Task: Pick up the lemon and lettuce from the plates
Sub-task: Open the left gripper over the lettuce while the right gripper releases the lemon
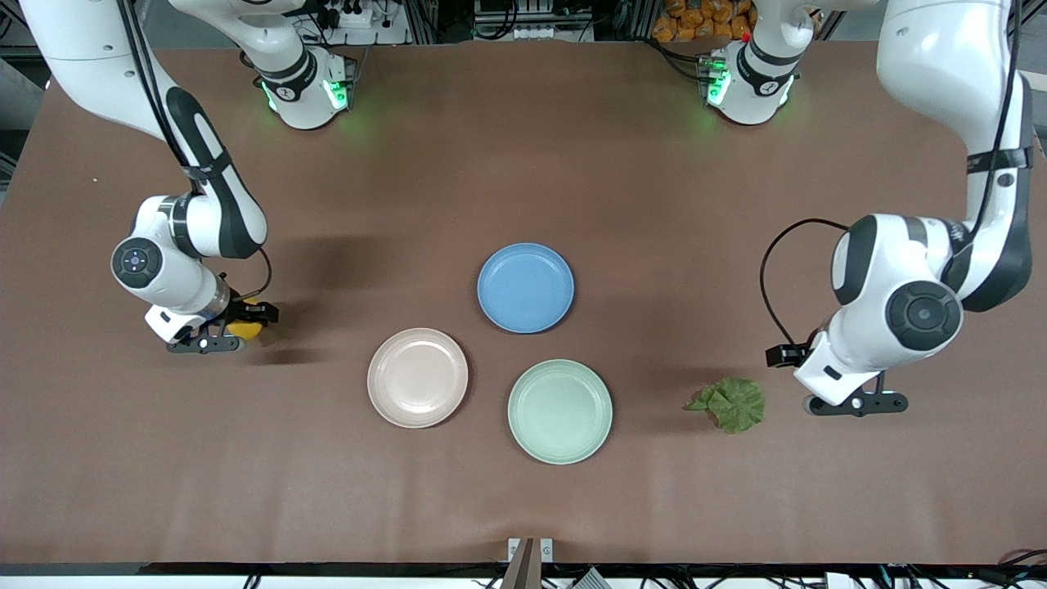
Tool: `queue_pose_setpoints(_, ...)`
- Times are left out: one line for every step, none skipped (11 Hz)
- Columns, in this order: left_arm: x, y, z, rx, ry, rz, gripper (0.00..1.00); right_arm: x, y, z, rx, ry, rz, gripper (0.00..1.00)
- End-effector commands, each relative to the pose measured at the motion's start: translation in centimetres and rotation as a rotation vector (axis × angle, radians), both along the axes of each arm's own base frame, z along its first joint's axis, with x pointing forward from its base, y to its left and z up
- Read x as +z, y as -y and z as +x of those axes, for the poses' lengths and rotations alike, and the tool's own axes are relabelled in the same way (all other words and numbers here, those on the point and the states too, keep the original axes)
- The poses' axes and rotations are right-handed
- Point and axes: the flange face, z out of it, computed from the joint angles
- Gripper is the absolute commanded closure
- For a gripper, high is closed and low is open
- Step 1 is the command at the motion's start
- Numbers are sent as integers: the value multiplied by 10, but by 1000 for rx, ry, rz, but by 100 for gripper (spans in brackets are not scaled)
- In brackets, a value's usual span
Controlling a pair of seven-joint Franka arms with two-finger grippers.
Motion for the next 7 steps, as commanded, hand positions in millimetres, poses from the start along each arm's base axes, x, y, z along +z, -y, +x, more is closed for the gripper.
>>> queue_pose_setpoints(34,-6,-5,-55,22,21,0,3,9,1,7,10,-1,10)
queue_pose_setpoints(47,-5,-5,-73,39,16,0,2,10,1,0,9,1,2)
queue_pose_setpoints(64,-7,-7,-74,63,12,0,1,8,1,1,9,2,2)
queue_pose_setpoints(76,-8,-11,-75,69,12,0,0,8,1,2,8,2,2)
queue_pose_setpoints(88,-9,-14,-95,69,7,0,1,8,3,-1,10,2,0)
queue_pose_setpoints(100,-12,-17,-106,72,2,0,3,9,4,-2,8,1,0)
queue_pose_setpoints(113,-22,-20,-109,81,-5,0,6,9,7,-2,9,1,0)
